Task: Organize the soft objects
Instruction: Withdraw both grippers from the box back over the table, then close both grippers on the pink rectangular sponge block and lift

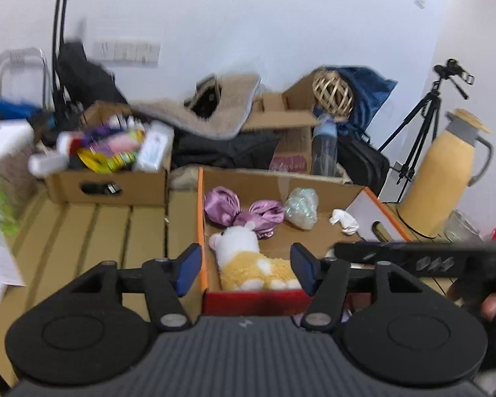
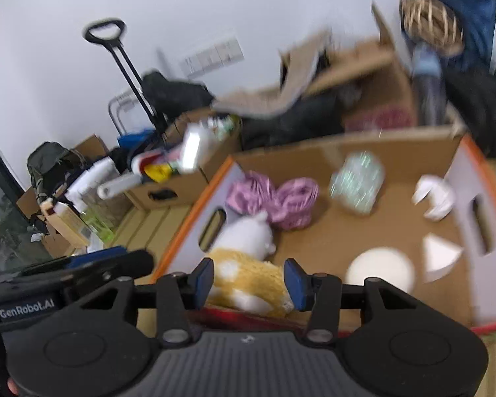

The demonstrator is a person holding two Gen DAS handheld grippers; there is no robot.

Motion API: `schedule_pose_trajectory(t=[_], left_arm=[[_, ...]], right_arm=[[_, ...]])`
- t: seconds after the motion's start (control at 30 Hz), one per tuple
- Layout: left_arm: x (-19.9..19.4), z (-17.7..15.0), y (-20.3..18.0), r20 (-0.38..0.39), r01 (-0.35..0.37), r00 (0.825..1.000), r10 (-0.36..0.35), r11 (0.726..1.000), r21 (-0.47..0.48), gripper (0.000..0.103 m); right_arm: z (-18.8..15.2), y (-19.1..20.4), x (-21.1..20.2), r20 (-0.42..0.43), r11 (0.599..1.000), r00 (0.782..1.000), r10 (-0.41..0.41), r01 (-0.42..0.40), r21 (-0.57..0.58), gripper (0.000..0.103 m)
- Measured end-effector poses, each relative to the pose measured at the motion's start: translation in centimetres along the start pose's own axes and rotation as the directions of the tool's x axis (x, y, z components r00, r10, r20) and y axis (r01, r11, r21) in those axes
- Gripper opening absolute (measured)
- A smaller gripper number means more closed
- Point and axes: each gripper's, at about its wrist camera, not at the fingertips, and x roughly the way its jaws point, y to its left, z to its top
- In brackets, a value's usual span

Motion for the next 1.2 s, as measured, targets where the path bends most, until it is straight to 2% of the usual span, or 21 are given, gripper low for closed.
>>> schedule_pose_trajectory(t=[0.17,0.23,0.33,0.4,0.47,0.57,0.7,0.77,0.9,1.0,1.07,1.13,1.2], left_arm=[[-8.0,-2.6,-1.9,0.096,-0.048,0.995,0.039,0.994,0.096,0.082],[-10.3,-3.4,-2.8,0.125,-0.077,0.990,0.063,0.990,0.115,0.084],[-13.3,-4.5,-4.0,0.158,-0.120,0.983,0.098,0.984,0.131,0.085],[-15.5,-6.0,-4.7,0.199,-0.159,0.971,0.132,0.979,0.127,0.088],[-17.9,-8.0,-5.1,0.234,-0.167,0.963,0.137,0.980,0.112,0.093],[-21.9,-11.2,-6.0,0.266,-0.162,0.955,0.128,0.981,0.110,0.094],[-27.7,-15.4,-7.3,0.350,-0.171,0.928,0.125,0.980,0.104,0.101],[-30.1,-17.8,-7.7,0.378,-0.154,0.920,0.108,0.984,0.094,0.103],[-33.0,-22.7,-8.6,0.352,-0.147,0.930,0.107,0.985,0.089,0.103],[-34.1,-25.4,-8.7,0.338,-0.140,0.936,0.100,0.985,0.097,0.103],[-33.8,-25.5,-8.7,0.316,-0.144,0.943,0.102,0.983,0.113,0.103],[-33.6,-25.1,-8.6,0.330,-0.169,0.935,0.127,0.981,0.099,0.103],[-33.4,-24.5,-8.6,0.346,-0.159,0.930,0.121,0.984,0.085,0.103]], right_arm=[[-1.1,1.0,-10.0,0.130,0.991,0.990,-0.052,0.067,-0.118,0.058],[-2.1,1.0,-14.4,0.187,0.983,0.979,-0.083,0.111,-0.146,0.065],[-3.0,0.9,-18.9,0.228,0.975,0.965,-0.133,0.169,-0.144,0.066],[-4.1,1.2,-21.8,0.254,0.974,0.957,-0.142,0.182,-0.137,0.066],[-5.9,1.9,-24.7,0.297,0.968,0.944,-0.145,0.198,-0.156,0.071],[-10.3,3.7,-28.5,0.351,0.954,0.924,-0.148,0.227,-0.196,0.080],[-16.4,6.0,-31.7,0.360,0.944,0.923,-0.136,0.231,-0.236,0.081],[-19.8,7.2,-33.3,0.374,0.945,0.920,-0.119,0.220,-0.240,0.083],[-25.6,8.9,-35.6,0.380,0.959,0.923,-0.063,0.161,-0.233,0.086],[-29.5,10.0,-37.0,0.367,0.954,0.926,-0.090,0.186,-0.234,0.087],[-31.5,10.2,-37.8,0.363,0.954,0.928,-0.079,0.177,-0.244,0.090],[-32.1,10.0,-38.1,0.348,0.952,0.935,-0.064,0.162,-0.260,0.090],[-31.9,9.8,-38.1,0.345,0.949,0.933,-0.101,0.194,-0.248,0.090]])
